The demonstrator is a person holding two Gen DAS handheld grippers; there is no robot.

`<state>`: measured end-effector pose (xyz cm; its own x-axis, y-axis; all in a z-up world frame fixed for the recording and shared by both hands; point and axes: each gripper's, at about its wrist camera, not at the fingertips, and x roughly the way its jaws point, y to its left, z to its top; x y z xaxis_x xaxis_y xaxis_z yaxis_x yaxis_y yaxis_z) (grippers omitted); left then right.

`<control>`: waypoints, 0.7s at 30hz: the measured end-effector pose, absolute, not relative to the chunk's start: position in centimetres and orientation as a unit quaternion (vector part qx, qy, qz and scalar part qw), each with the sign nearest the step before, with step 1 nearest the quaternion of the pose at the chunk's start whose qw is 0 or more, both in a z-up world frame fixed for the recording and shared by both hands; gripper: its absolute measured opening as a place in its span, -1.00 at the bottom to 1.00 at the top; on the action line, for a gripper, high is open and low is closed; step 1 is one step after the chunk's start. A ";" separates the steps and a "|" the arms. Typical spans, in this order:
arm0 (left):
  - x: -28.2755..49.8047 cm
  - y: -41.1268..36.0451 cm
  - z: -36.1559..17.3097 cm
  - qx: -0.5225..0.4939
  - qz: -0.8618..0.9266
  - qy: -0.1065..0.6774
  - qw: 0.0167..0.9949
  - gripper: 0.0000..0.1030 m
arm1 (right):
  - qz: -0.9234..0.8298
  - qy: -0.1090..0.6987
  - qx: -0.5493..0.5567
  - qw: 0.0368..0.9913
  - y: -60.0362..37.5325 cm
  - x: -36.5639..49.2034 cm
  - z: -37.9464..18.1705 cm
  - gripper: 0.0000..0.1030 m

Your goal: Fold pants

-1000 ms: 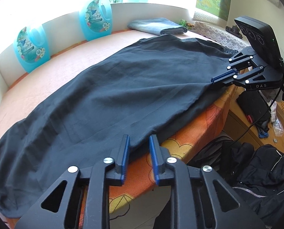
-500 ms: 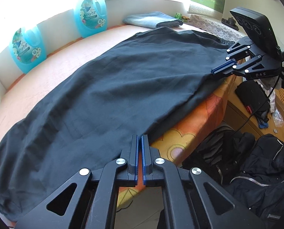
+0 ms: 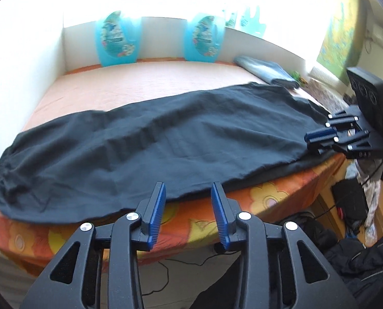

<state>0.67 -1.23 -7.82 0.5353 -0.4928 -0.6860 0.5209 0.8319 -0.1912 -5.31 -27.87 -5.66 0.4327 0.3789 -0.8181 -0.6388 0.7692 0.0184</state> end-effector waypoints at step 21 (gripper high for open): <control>6.7 13.5 -10.8 -0.164 -0.066 0.397 0.901 -0.11 | 0.365 0.435 -0.228 0.791 -21.1 -4.2 -8.6 -0.35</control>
<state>6.68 13.46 -10.76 0.6769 -0.2480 -0.6931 -0.0119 0.9377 -0.3472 -4.15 -21.13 -8.63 0.3547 0.3786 -0.8549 -0.7762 0.6289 -0.0435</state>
